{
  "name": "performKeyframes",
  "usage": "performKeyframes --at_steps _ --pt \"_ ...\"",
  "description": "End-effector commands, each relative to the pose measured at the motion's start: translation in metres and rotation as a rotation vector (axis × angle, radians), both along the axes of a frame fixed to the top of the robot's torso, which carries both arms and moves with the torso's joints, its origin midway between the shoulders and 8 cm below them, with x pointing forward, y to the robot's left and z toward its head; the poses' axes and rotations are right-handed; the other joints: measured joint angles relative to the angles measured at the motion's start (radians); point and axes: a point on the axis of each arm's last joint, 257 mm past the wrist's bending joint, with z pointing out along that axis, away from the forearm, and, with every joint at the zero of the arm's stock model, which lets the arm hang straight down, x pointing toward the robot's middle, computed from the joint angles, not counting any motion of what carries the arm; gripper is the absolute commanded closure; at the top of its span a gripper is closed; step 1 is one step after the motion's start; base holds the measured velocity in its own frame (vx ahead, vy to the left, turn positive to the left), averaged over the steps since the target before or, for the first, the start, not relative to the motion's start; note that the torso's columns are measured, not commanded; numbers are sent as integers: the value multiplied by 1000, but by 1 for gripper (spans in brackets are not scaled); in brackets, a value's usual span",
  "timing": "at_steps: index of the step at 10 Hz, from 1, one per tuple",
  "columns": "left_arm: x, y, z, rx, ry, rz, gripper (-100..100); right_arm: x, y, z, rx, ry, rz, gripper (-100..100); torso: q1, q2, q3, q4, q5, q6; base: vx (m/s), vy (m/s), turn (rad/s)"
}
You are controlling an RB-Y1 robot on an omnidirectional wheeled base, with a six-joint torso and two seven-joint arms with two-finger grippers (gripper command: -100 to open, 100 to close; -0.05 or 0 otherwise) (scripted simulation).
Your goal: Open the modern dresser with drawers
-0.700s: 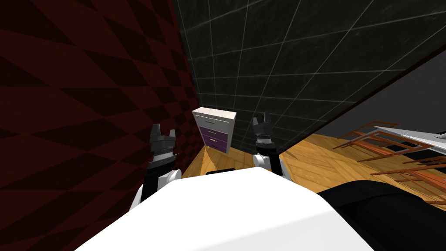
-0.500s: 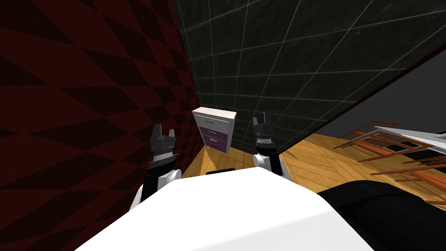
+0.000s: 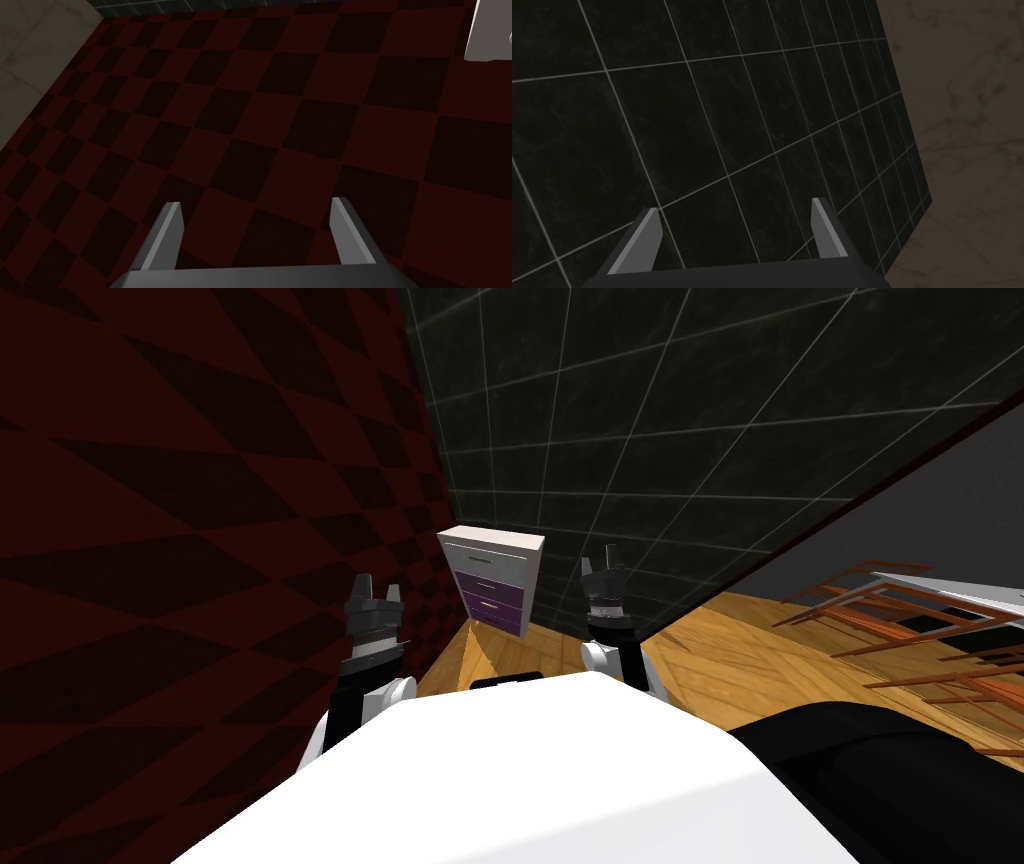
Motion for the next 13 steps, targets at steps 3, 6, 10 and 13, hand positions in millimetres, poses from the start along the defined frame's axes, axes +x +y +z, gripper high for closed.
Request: performKeyframes --at_steps 3,6,10,13 --pt "4 -6 -1 33 19 -26 -100 0 0 0 0 0 0 0 0 221 -443 221 0 0 7 0 -12" --pt "11 -14 -5 66 53 -61 -100 0 0 0 0 1 0 0 0 266 -536 267 0 0 32 3 -53" --pt "24 -23 -12 81 110 -98 -100 0 0 0 0 1 0 0 0 267 -537 268 0 0 58 6 -71" --pt "33 -29 -19 78 159 -121 -100 0 0 0 0 1 0 0 0 268 -537 268 0 0 65 8 -86"
